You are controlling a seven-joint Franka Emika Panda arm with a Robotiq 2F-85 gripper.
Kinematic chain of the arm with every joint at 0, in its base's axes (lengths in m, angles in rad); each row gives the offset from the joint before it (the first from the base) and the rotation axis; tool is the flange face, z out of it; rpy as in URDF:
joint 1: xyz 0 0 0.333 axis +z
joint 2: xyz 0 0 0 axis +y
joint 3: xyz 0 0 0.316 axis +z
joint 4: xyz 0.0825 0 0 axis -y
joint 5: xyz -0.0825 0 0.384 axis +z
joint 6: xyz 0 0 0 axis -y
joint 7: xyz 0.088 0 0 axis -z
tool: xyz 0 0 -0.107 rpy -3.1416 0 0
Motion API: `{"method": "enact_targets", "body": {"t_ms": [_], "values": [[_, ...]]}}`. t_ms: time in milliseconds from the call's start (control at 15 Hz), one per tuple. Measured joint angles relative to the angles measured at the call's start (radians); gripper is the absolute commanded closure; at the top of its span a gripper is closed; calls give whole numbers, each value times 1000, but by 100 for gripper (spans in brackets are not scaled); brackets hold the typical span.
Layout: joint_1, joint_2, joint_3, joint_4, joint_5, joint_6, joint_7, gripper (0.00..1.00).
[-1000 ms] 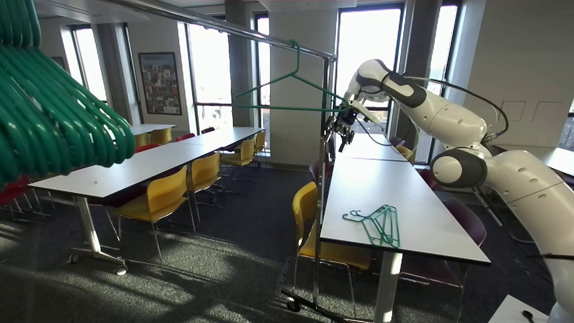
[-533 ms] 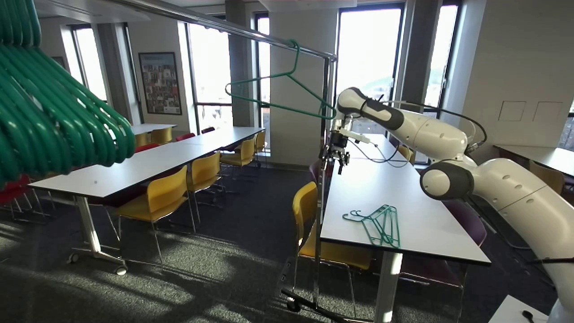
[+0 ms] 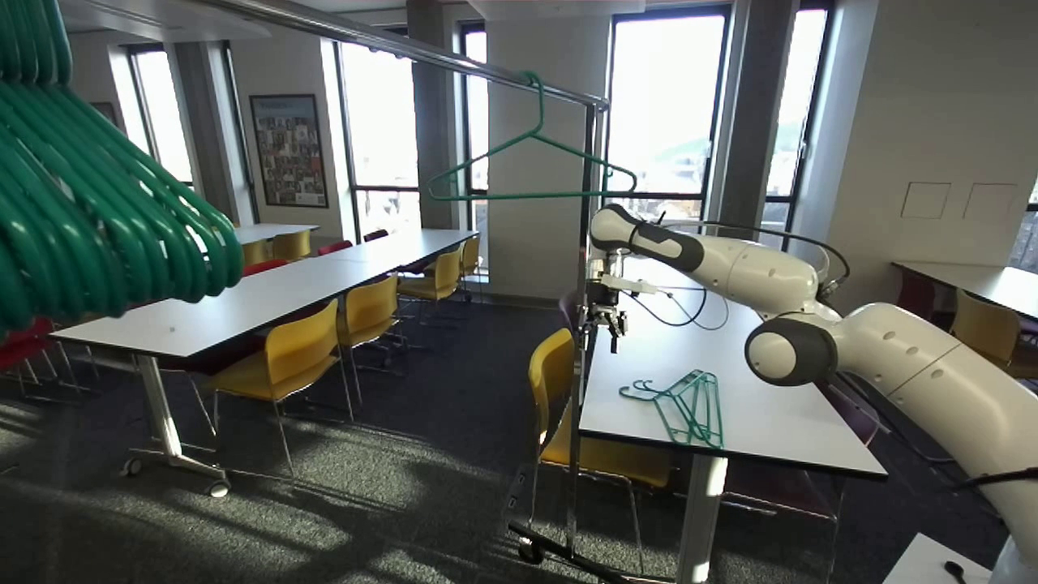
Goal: Put one hanger from the table on the rail.
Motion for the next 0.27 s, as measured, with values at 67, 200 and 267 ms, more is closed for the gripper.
{"method": "enact_targets", "body": {"t_ms": [67,200,267], "values": [[10,12,-1,0,-10,0,0,0],[34,35,-6,0,-27,0,0,0],[47,45,-10,0,-34,0,0,0]]}}
